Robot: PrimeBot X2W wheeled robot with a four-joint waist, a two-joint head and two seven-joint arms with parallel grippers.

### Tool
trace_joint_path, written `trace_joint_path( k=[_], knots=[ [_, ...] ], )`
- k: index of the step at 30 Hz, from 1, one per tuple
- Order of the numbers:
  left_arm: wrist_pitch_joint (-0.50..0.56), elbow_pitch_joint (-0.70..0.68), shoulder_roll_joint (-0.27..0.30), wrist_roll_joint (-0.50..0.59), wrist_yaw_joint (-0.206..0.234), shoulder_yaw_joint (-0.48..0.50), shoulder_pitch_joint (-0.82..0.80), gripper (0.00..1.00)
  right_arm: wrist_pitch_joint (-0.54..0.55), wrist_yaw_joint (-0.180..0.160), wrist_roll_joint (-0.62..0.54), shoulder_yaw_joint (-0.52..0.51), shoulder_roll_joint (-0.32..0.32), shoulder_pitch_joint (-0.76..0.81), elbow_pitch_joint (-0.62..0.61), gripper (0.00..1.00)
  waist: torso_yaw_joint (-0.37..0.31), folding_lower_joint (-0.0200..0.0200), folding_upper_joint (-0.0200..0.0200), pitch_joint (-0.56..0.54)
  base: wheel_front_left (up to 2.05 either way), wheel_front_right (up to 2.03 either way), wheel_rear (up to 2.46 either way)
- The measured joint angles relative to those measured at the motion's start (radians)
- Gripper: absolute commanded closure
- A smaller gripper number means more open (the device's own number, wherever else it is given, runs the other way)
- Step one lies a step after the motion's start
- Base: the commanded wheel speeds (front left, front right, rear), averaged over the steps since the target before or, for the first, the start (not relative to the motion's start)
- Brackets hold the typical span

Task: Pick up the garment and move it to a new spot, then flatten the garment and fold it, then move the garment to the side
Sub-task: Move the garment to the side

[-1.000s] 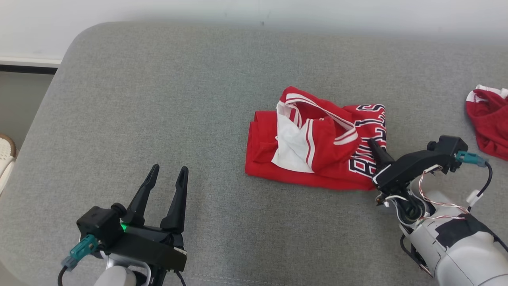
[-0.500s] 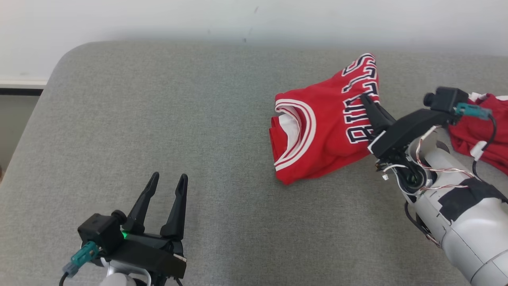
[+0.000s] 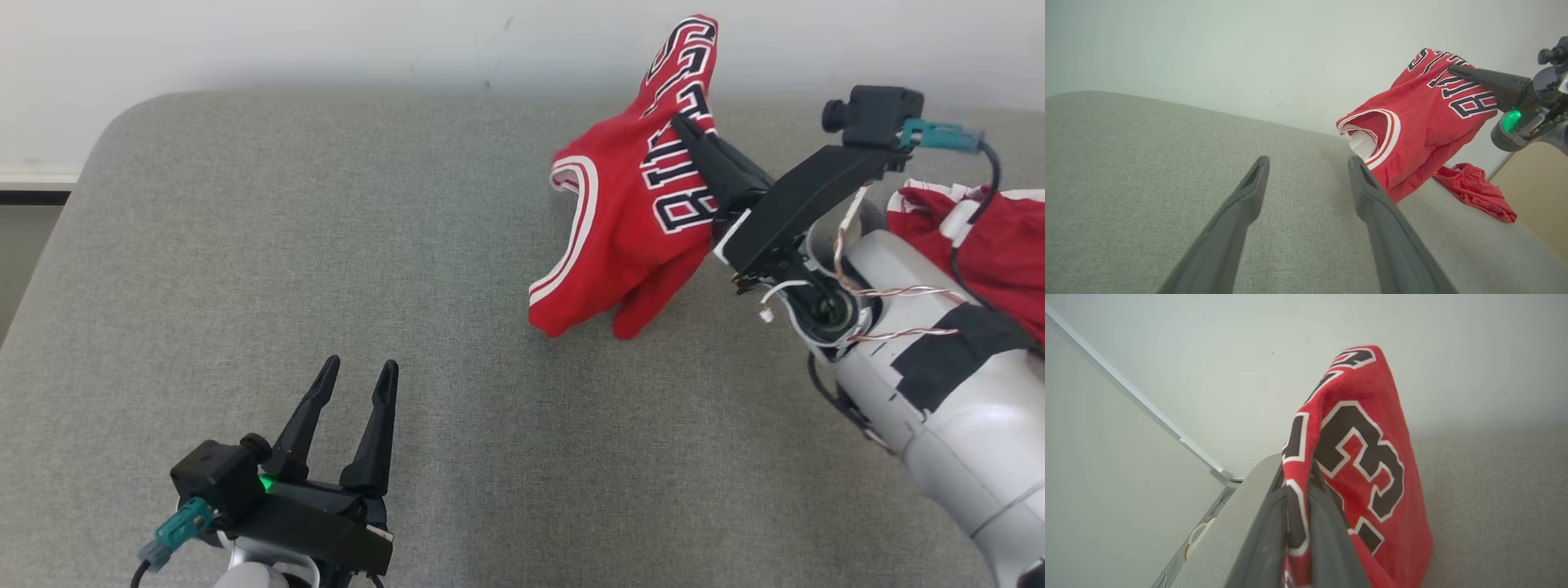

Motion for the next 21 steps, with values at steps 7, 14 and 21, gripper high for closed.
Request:
trace_joint_path(
  k=[7, 14, 21],
  knots=[
    [0.000, -0.015, 0.011, 0.000, -0.001, 0.018, 0.019, 0.00, 0.026, 0.000, -0.003, -0.002, -0.100, -0.015, -0.045, 1.00, -0.013, 0.0000, 0.0000, 0.024, 0.00, 0.00, 0.00],
    [0.000, -0.033, 0.015, 0.003, -0.001, 0.022, 0.016, 0.00, 0.056, 0.003, 0.007, -0.017, -0.163, -0.070, -0.086, 1.00, -0.035, 0.0001, 0.0001, 0.060, 0.00, 0.00, 0.00],
    [0.000, -0.038, 0.020, 0.004, -0.001, 0.028, 0.011, 0.00, 0.072, 0.003, 0.047, -0.042, -0.228, -0.069, -0.086, 1.00, -0.060, 0.0001, 0.0001, 0.093, 0.00, 0.00, 0.00]
  ],
)
